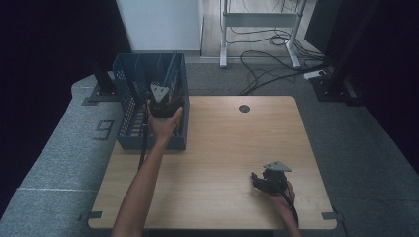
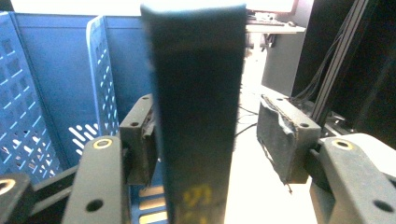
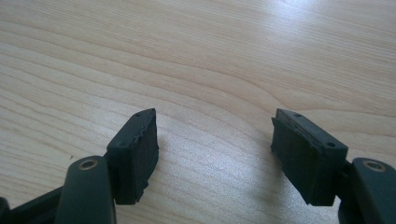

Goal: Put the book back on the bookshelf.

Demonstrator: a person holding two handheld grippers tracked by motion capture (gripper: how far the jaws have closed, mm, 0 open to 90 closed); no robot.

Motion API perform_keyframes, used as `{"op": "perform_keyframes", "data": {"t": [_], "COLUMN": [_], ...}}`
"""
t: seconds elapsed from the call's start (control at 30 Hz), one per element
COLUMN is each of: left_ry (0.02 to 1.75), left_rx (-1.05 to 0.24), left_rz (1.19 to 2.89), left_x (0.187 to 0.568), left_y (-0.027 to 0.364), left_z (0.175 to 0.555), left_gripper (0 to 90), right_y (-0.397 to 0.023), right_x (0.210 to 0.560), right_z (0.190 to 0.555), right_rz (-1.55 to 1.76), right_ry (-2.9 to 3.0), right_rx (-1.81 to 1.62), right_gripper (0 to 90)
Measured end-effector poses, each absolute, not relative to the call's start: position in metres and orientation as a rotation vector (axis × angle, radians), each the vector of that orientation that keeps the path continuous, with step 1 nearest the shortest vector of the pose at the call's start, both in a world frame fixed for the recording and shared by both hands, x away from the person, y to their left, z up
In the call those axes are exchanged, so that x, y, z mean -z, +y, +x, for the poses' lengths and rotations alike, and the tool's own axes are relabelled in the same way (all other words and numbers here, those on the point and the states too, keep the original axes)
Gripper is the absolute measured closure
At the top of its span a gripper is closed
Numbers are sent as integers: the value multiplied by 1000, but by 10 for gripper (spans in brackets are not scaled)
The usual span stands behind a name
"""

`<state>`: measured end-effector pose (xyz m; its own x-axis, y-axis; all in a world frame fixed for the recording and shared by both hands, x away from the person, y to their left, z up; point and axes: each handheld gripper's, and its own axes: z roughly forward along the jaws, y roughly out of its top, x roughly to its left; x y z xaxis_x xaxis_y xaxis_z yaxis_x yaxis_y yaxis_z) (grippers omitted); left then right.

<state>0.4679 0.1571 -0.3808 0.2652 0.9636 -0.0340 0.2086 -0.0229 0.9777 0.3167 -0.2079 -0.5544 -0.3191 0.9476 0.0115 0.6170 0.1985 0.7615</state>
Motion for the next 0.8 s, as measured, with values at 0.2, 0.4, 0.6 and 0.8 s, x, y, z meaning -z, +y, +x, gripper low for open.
{"op": "perform_keyframes", "data": {"t": [0.2,0.4,0.6,0.8], "left_ry": [1142,1096,1132,1129], "left_rx": [-918,-979,-1080,-1110], "left_rz": [1464,1496,1498,1510], "left_x": [381,382,383,381], "left_y": [158,145,140,148], "left_z": [468,466,465,466], "left_gripper": [512,663,771,794], "right_y": [-208,-208,-208,-208], "right_x": [554,554,554,554], "right_z": [317,317,316,315], "right_rz": [1454,1454,1451,1451], "right_ry": [2013,2014,2016,2016], "right_rx": [-940,-941,-940,-940], "right_gripper": [309,309,309,309]}}
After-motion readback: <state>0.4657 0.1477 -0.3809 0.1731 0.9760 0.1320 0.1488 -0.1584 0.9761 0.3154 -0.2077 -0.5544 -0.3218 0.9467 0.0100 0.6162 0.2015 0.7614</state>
